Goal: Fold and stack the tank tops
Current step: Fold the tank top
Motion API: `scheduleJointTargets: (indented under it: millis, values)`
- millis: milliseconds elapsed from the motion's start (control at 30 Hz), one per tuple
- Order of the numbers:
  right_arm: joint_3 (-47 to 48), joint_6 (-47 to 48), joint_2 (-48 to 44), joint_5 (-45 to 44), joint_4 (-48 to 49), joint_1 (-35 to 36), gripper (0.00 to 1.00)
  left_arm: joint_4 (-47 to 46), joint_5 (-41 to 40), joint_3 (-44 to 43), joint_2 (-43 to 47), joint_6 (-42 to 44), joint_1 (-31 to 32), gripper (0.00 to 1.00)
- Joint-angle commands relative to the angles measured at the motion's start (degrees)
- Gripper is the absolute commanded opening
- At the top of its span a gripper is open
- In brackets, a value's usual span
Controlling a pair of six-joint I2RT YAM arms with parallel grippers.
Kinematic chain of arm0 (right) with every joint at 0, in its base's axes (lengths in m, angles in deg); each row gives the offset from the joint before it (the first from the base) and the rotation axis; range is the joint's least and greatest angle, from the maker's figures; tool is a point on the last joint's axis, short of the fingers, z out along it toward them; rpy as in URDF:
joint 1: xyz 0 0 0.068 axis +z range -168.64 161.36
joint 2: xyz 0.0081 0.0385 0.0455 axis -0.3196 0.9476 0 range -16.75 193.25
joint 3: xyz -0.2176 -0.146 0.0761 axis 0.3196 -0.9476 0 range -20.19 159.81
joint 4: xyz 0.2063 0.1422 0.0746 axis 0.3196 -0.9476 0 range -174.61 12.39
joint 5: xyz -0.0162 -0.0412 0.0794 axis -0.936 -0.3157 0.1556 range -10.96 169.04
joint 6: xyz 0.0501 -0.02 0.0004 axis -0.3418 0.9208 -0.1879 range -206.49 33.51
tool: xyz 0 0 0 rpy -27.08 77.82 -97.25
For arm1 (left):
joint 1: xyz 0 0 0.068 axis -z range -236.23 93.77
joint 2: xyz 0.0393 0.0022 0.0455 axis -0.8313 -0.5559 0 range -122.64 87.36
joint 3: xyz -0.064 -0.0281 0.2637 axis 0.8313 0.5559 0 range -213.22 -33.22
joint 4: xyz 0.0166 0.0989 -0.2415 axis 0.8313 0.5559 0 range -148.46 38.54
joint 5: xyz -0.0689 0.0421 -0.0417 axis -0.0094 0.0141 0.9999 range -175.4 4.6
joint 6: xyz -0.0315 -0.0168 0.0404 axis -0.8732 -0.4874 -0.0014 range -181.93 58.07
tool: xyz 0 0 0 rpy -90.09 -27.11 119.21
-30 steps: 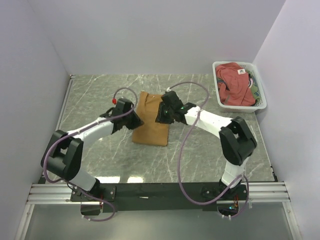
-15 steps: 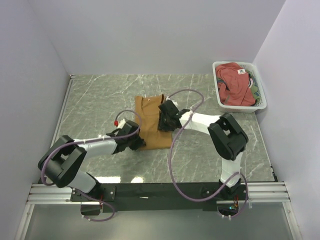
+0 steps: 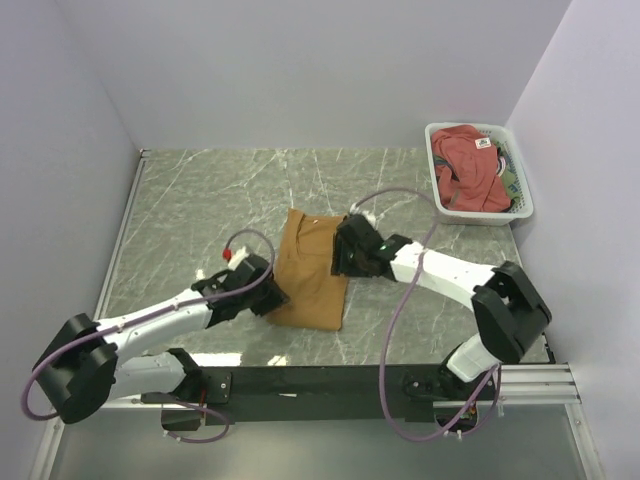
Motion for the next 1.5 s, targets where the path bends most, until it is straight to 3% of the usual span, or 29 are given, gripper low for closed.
scheduleJointTargets:
  millis: [0,100,300,500,700,1067,1267,1367,1467]
  values:
    - [5.06,1.39,-4.00,-2.76,-0.26,-5.28,0.61,0.75,-3.00,-11.70,2.10,8.78,-1.43,0.37]
    - [7.35,1.04,-2.25,1.20,2.46,-12.58,0.60,-4.52,1.47,-19.99,-4.21,12.94,-5.57,0.33]
    - [16.21,0.34,7.32,6.74,5.99,-18.92,0.37,-12.09,16.15,-38.53,-31.59,17.43,-10.58,0.14]
    - [18.69,-2.56,14.01,10.25,9.24,-21.47,0.28,-8.59,16.87,-52.34,-47.36,18.13,-10.85,0.06]
    - [17.81,-4.41,16.56,10.26,11.43,-21.56,0.21,-9.02,19.15,-55.78,-54.05,18.05,-11.11,0.01]
    - [21.32,-5.38,21.13,9.99,11.00,-21.82,0.19,-11.14,22.23,-58.76,-58.54,17.17,-11.11,0.02]
    - [20.98,-5.72,20.44,9.12,11.78,-22.17,0.19,-10.96,23.20,-59.82,-60.13,17.34,-11.29,0.02]
    - [18.60,-5.38,18.85,9.81,14.60,-22.35,0.27,-11.13,24.16,-60.52,-60.48,17.87,-11.29,0.02]
    - [20.27,-4.68,19.46,10.34,13.89,-22.35,0.27,-11.05,24.78,-61.49,-61.44,18.05,-11.29,0.02]
